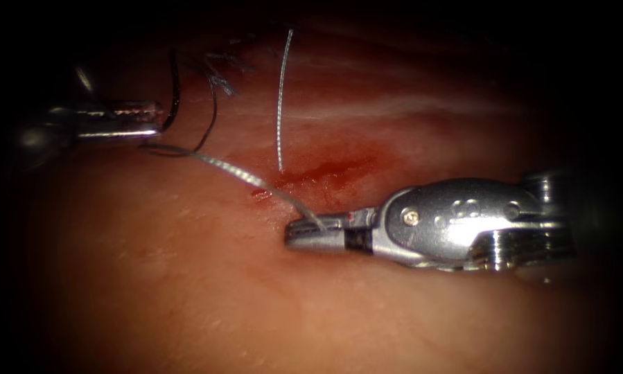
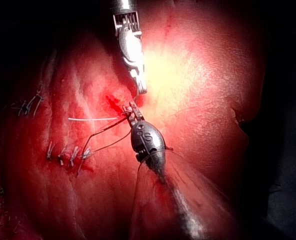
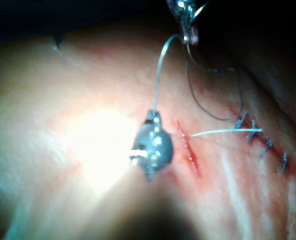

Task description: Wound Closure

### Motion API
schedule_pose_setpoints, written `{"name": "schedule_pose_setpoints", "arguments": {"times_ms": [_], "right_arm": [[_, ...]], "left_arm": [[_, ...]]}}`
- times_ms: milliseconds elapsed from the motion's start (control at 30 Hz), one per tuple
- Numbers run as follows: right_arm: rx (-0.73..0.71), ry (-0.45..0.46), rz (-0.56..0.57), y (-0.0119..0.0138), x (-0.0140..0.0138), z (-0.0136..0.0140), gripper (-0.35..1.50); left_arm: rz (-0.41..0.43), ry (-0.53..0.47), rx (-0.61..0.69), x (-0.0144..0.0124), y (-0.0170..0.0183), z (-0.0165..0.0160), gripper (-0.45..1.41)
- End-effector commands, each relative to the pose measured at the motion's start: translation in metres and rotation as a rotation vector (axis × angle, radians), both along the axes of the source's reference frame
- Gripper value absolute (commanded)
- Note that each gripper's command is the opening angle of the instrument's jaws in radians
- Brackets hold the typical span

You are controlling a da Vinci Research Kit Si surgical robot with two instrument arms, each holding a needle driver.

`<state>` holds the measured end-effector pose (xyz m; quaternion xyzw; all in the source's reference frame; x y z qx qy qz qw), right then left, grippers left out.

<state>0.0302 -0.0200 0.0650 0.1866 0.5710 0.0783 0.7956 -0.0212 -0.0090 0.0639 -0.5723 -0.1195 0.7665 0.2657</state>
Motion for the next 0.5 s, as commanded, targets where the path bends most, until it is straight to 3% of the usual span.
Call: {"name": "schedule_pose_setpoints", "arguments": {"times_ms": [33, 133, 167, 200, 233, 267, 500], "right_arm": [[0.003, 0.004, -0.005, -0.0006, 0.0004, 0.0002, -0.35], [0.001, 0.003, -0.003, -0.0006, 0.0005, 0.0002, -0.35], [-0.002, -0.003, 0.005, -0.0006, 0.0007, 0.0003, -0.25], [-0.005, -0.008, 0.013, -0.0005, 0.0008, 0.0003, 0.26], [-0.01, -0.016, 0.025, -0.0005, 0.0009, 0.0003, 0.89], [-0.014, -0.022, 0.034, -0.0005, 0.0008, 0.0003, 1.18], [-0.052, -0.037, -0.01, -0.0014, -0.0018, 0.0002, 1.25]], "left_arm": [[0.0, -0.001, 0.002, -0.0004, -0.0005, 0.0005, -0.45], [0.001, -0.002, 0.002, -0.0004, -0.0005, 0.0005, -0.45], [0.001, -0.002, 0.002, -0.0003, -0.0005, 0.0005, -0.45], [0.003, -0.003, 0.003, -0.0001, -0.0004, 0.0005, -0.45], [0.005, -0.005, 0.004, 0.0001, -0.0003, 0.0004, -0.45], [0.002, -0.002, 0.006, 0.0009, 0.0001, 0.0002, -0.45], [-0.031, 0.031, 0.0, 0.0042, 0.0014, 0.0011, -0.45]]}}
